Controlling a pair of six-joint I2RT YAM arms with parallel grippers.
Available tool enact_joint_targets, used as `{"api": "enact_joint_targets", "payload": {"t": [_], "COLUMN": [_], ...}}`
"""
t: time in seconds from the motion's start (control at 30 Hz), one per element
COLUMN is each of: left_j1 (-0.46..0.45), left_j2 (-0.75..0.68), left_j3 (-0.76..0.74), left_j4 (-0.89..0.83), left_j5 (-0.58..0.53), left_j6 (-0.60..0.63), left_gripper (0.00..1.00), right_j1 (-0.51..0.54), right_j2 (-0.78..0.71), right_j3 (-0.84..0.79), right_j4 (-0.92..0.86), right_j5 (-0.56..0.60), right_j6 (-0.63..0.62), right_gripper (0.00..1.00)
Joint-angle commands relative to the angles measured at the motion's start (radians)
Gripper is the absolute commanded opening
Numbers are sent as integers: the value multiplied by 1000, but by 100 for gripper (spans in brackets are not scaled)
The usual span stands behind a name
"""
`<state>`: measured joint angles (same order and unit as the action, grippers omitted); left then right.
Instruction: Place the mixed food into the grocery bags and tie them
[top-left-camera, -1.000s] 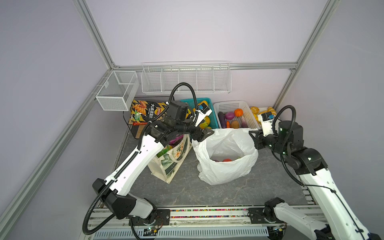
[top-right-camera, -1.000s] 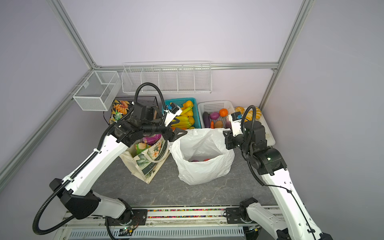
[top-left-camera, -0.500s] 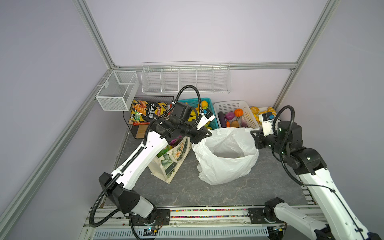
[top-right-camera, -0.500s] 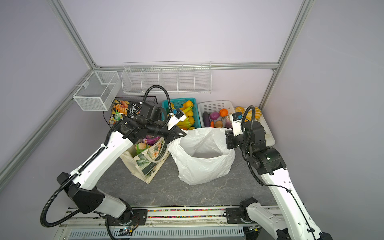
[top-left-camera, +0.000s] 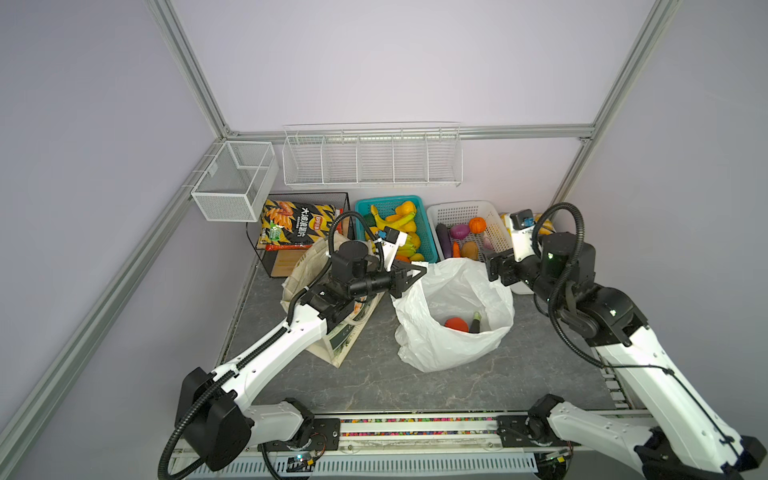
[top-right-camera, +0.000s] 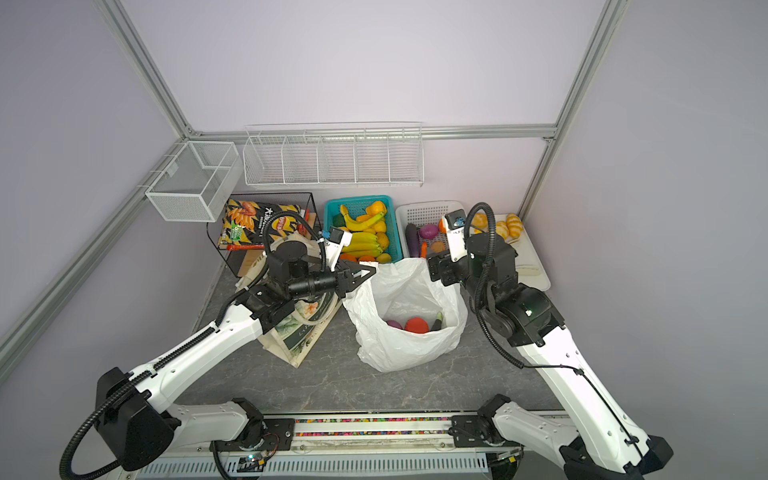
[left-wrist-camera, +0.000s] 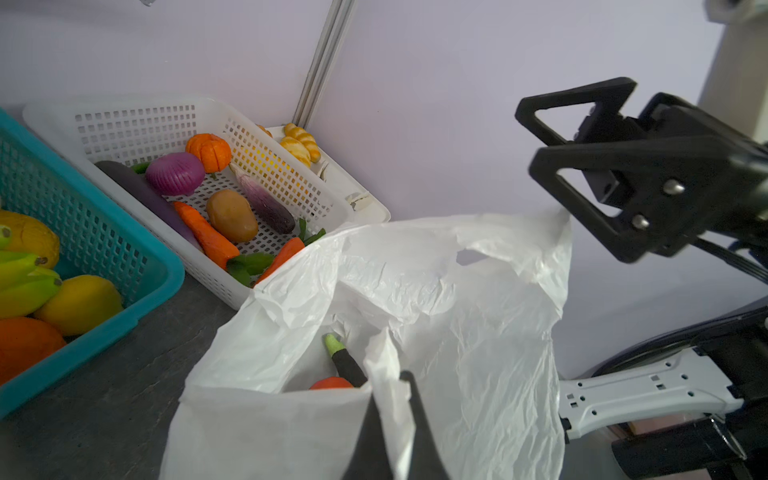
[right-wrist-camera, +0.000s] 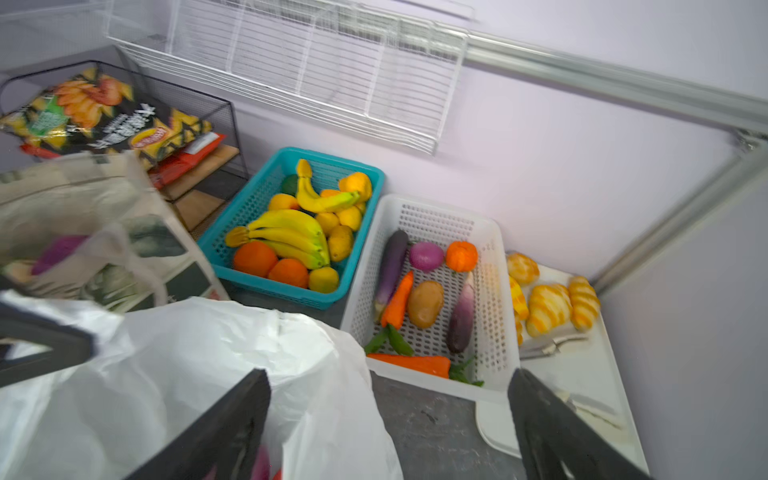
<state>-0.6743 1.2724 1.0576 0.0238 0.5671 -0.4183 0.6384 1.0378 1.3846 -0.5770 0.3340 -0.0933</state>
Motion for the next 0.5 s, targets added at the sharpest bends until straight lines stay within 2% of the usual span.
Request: {"api": "enact_joint_targets", "payload": {"t": [0.0,0.07,0.17,0.3,0.47], "left_j1": [-1,-1,-1,-2,-8], "left_j2": [-55,-75,-103,-135,-162], "left_j3": [-12,-22,-36,-85,-120], "left_j4": [136,152,164,237,269], "left_j5": [-50,-68,-82,-76,-82], "left_j6": [-114,-139,-176,-247,-287], "left_gripper": [0,0,0,0,0], "right_j1": [72,112,177,201,201], "right_j2": [-12,-7,-2,-20,-26], "right_j3": [17,8,-29,-153,-363], "right_j4": [88,94,101,210,467], "right_j5": [-133,-245,-353,-508,-559], "right_j6": [-166,-171,-195,-153,-101], "right_gripper": [92,91,90,88,88]}}
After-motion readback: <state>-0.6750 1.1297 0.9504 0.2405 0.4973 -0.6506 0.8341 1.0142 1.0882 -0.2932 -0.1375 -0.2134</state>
